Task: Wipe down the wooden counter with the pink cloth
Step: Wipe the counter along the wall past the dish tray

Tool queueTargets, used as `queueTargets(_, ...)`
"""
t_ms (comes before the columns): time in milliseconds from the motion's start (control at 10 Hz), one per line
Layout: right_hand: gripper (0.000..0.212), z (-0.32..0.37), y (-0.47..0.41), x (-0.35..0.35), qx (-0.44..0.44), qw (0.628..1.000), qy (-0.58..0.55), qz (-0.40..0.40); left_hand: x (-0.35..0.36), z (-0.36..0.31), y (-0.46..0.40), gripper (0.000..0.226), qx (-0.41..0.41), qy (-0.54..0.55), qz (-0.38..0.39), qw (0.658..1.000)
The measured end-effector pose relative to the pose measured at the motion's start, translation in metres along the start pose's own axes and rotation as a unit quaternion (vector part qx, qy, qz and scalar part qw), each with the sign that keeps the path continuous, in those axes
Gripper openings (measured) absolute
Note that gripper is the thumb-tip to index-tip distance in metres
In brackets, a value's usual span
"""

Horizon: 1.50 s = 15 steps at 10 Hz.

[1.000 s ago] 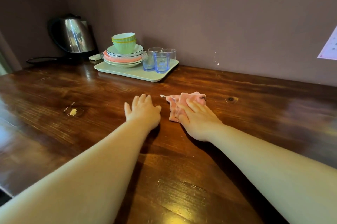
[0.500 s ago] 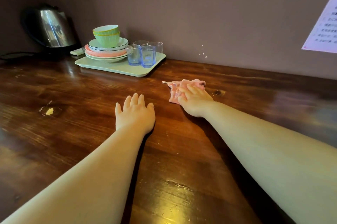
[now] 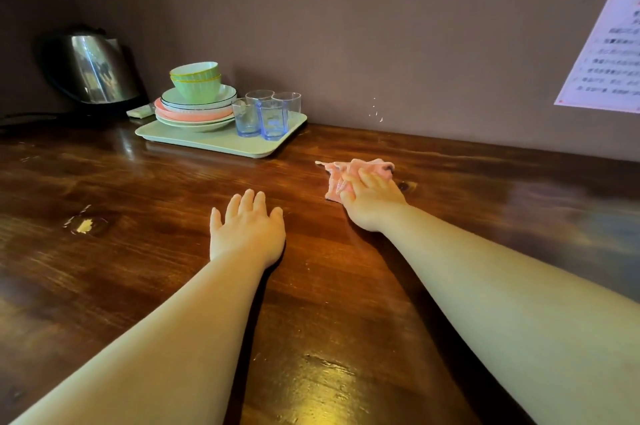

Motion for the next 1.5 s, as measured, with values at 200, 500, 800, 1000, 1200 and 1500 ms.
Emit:
queueTargets(200, 0.055, -0.021, 0.009, 0.005, -0.030, 0.998, -0.049, 0.020, -0.002, 0.000, -0.001, 0.060, -0.004, -0.001, 0.002, 1.000)
queueTargets(500, 0.053, -0.036, 0.017, 0.005, -0.025, 0.999, -0.031, 0.003, 0.001, -0.001, -0.002, 0.060, 0.000, -0.005, -0.002, 1.000)
queueTargets(800, 0.054, -0.042, 0.012, -0.003, 0.013, 1.000, 0.026, -0.008, 0.002, 0.000, -0.003, 0.061, -0.004, -0.007, -0.003, 1.000)
queueTargets(1000, 0.050, -0.054, 0.029, -0.004, -0.026, 0.999, -0.041, -0.010, 0.001, 0.001, -0.003, 0.061, -0.005, -0.011, -0.001, 1.000)
queueTargets(1200, 0.055, -0.046, 0.029, -0.005, 0.010, 1.000, 0.015, 0.001, -0.002, -0.001, -0.001, 0.060, -0.005, -0.011, -0.001, 1.000)
queueTargets(1500, 0.053, -0.057, 0.035, -0.009, 0.019, 1.000, -0.015, 0.019, -0.003, -0.001, -0.001, 0.060, -0.002, -0.013, 0.006, 1.000)
Point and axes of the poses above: each hand's wrist, its own y-axis away from the middle knuckle, its own x-axis out of the palm, z = x × y, the point moved 3 cm from there along -y, towards the middle knuckle, and after that the axes turned 2 degrees about z, right-handed, at the moved point
